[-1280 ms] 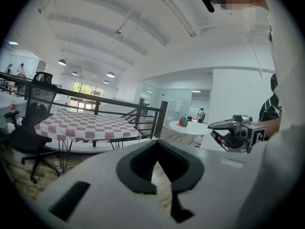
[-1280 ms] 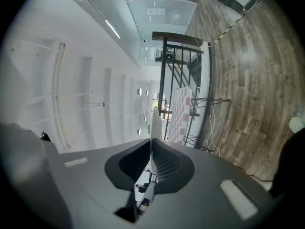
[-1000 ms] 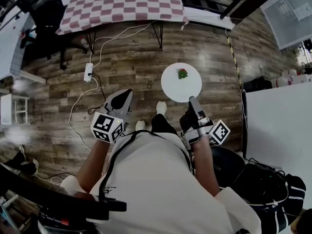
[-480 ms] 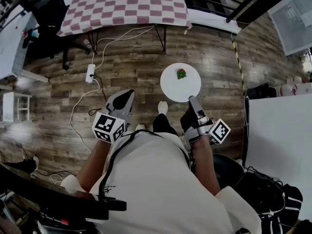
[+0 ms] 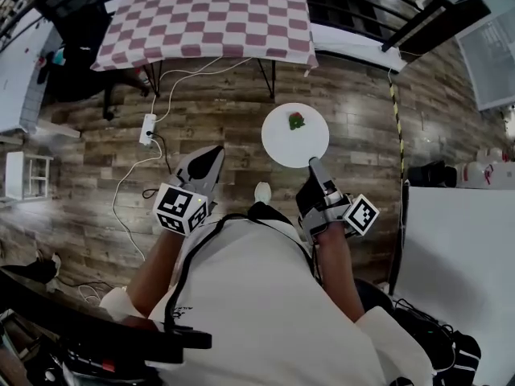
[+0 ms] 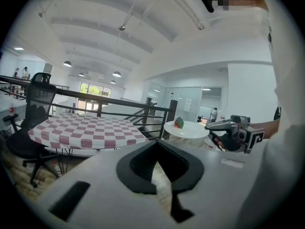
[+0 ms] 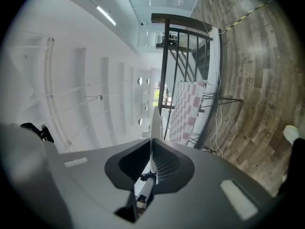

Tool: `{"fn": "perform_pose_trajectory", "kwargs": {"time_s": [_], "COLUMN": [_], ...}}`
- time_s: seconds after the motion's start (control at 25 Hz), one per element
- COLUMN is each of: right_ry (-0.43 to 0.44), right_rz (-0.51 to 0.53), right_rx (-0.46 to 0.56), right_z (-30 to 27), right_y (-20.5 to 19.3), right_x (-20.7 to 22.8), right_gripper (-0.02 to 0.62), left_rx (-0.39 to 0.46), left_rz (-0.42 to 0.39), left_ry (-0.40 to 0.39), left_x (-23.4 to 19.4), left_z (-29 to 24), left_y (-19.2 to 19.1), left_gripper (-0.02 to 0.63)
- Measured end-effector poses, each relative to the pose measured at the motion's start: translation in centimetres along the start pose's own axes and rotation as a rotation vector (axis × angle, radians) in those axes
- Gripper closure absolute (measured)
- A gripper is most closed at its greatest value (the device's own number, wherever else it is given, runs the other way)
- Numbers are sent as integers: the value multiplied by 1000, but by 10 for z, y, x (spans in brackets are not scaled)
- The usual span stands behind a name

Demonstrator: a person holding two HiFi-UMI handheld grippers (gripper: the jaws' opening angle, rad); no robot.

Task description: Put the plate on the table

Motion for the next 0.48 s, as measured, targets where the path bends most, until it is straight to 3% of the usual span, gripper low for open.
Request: {"fn": "perform_pose_trajectory", "kwargs": {"time_s": [0.48], "right_ry": [30], "right_rz": [-12], "right_rx": [-77], "right_z": [-40], "right_y": [111], "right_x": [13], "right_gripper": [572], "left_rx": [7], "left_rz": [10], "left_ry": [56], "left_x": [7], "left_z": [-98], "left_y": [45], "left_gripper": [598]}}
Point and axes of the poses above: the fingertips, and each gripper's own axes: z backward along the fingers, x to its right, y out of its top, the point moved 4 cm from there along z, backward along the fingers, and after that the axes turned 7 degrees about -x, right-handed, at the moved point
